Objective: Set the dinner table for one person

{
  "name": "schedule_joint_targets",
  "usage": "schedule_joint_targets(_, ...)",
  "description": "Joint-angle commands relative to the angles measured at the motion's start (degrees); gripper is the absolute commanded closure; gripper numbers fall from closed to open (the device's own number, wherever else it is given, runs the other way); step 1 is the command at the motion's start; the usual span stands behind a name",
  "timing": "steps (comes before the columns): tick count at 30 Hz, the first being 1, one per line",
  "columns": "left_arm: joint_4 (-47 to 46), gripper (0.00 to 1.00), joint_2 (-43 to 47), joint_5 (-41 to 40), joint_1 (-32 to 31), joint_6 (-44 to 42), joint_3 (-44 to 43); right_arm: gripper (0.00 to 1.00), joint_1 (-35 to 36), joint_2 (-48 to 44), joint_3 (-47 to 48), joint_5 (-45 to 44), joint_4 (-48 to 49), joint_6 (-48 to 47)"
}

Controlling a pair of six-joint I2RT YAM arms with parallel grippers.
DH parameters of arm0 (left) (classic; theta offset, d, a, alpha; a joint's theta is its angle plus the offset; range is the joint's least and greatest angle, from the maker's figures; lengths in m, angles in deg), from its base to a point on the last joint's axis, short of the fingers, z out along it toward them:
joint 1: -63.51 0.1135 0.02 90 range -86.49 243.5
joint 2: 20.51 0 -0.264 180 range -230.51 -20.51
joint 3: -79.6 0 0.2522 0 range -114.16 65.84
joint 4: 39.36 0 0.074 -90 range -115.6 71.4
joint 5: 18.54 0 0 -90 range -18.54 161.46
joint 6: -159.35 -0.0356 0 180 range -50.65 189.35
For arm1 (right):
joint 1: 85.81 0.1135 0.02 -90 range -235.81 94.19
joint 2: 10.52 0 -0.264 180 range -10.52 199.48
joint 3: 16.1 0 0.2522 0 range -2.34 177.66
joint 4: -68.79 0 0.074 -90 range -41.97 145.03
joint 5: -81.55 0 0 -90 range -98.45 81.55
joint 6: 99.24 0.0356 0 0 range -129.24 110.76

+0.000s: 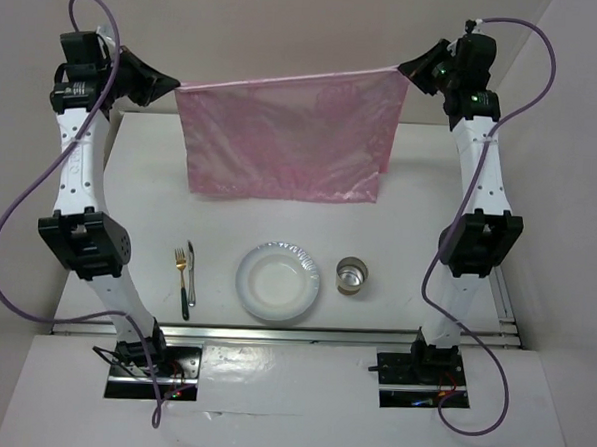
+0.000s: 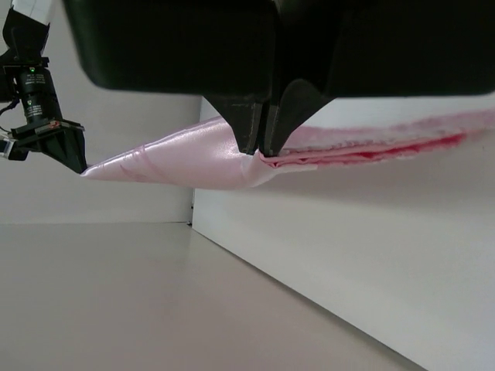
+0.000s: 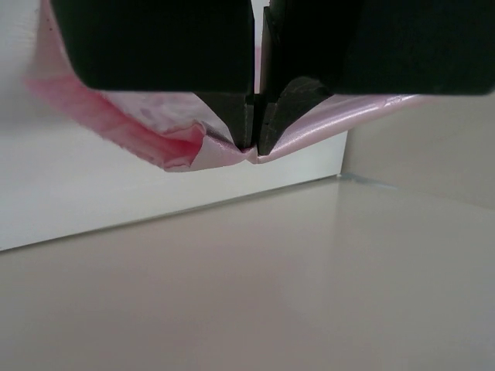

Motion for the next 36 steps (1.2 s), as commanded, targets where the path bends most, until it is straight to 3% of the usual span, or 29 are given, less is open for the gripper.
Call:
schedule_joint_targets(1, -1.3, 1.00, -2.2, -2.7, 1.0, -2.6, -8.4, 1.00, -2.8, 0.3, 7.0, -1.4, 3.4, -0.1)
schedule_joint_targets(5, -3.2, 1.00, -0.7, -4.8, 0.3, -1.9, -4.1, 1.00, -3.4, -2.3, 0.3, -1.4, 6.1, -0.1)
schedule_joint_targets(9, -9.7, 1.00, 5.9, -6.1, 0.3, -1.4, 15.3, 1.00, -3.4, -9.7, -14.5, -2.0, 10.4, 0.4)
schedule_joint_targets(16, -13.9, 1.00, 16.5, -9.7, 0.3, -3.3, 38.3, 1.00, -3.4, -22.9, -40.1, -2.5, 13.6, 0.4)
schedule_joint_targets(20, -14.6, 1.00, 20.7, -11.4, 1.0, -4.5, 46.4, 1.00, -3.4, -31.5, -53.0, -3.2, 14.8, 0.4)
schedule_joint_targets(24, -12.5, 1.00, 22.0, -10.7, 1.5, -5.7, 45.7, 1.00, -3.9, -35.2, -52.8, -3.8, 11.8, -1.5)
schedule_joint_targets(30, -6.6, 1.00, 26.6, -12.9, 2.2, -7.0, 32.9, 1.00, -3.9, -39.4, -41.2, -6.8, 7.6, -4.1)
schedule_joint_targets(36, -4.8, 1.00, 28.8, -5.6, 5.4, -5.7, 22.1, 1.00, -3.9, -43.7, -34.3, -9.3, 6.0, -4.2)
